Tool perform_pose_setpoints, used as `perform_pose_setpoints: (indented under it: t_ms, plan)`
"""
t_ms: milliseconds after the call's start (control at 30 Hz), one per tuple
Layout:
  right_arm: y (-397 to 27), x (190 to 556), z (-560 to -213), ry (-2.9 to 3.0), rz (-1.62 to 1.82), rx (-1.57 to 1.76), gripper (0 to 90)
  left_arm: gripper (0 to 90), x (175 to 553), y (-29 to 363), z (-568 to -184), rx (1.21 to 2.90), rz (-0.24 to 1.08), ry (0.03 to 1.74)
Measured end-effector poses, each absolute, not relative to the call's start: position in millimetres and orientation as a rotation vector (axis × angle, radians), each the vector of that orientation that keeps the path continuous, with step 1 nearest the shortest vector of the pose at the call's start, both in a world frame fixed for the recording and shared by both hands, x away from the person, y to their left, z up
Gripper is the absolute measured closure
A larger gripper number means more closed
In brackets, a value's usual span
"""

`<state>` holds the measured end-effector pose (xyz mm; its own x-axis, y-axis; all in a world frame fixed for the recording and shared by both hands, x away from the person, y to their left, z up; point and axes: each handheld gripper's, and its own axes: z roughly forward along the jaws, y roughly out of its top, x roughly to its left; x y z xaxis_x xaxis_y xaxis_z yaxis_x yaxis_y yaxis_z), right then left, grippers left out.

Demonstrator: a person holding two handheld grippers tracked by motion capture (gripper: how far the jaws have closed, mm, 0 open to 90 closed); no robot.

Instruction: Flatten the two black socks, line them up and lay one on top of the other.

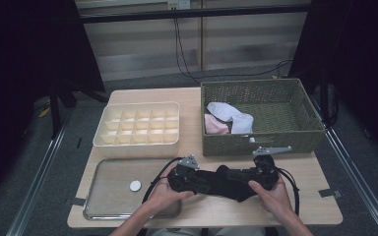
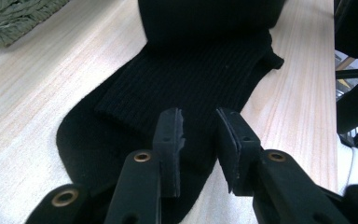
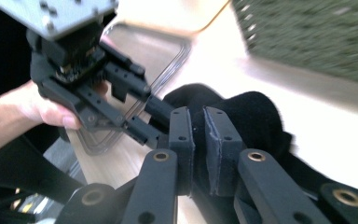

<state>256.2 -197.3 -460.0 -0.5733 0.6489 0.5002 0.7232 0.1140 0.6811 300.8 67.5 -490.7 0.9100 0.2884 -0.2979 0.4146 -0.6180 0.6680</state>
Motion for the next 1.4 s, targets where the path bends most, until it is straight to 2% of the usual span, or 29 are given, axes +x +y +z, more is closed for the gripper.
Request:
perform_pose_setpoints:
  t_ms: [100, 233, 333, 533, 700, 900, 933, 1033, 1200, 1400]
  plan:
    - [-190.0, 257.5, -465.8, -2.289, -1.442, -1.381, 80.0, 67.9, 300.5, 69.0, -490.8, 2.279, -0.197, 0.501]
    - [-190.2, 255.7, -467.6, -2.272, -1.428, -1.362, 72.0, 63.7, 299.9, 70.0, -491.9, 2.287, -0.195, 0.519]
    - [-196.4, 253.4, -463.1, -2.268, -1.465, -1.339, 69.8, 62.6, 299.3, 69.4, -493.5, 2.311, -0.192, 0.517]
    - [-212.3, 250.9, -460.9, -2.254, -1.49, -1.401, 70.2, 64.3, 300.2, 70.8, -491.1, 2.276, -0.205, 0.513]
    - [-214.3, 254.6, -473.2, -2.258, -1.417, -1.438, 70.0, 68.2, 301.3, 75.1, -485.4, 2.225, -0.229, 0.526]
    - [-199.8, 262.7, -486.3, -2.297, -1.308, -1.43, 68.3, 64.4, 299.3, 72.7, -486.7, 2.259, -0.229, 0.524]
    - [-197.2, 263.9, -488.5, -2.308, -1.285, -1.432, 69.3, 64.1, 299.6, 73.4, -486.5, 2.264, -0.226, 0.52]
    - [-192.0, 264.7, -488.1, -2.322, -1.277, -1.422, 84.1, 61.4, 300.6, 76.6, -485.5, 2.246, -0.232, 0.536]
    - [-182.7, 259.4, -481.4, -2.287, -1.33, -1.342, 87.0, 58.3, 305.6, 86.5, -481.4, 2.199, -0.233, 0.575]
    - [-174.5, 254.2, -483.7, -2.287, -1.323, -1.274, 74.9, 55.9, 307.3, 95.9, -477.5, 2.162, -0.25, 0.585]
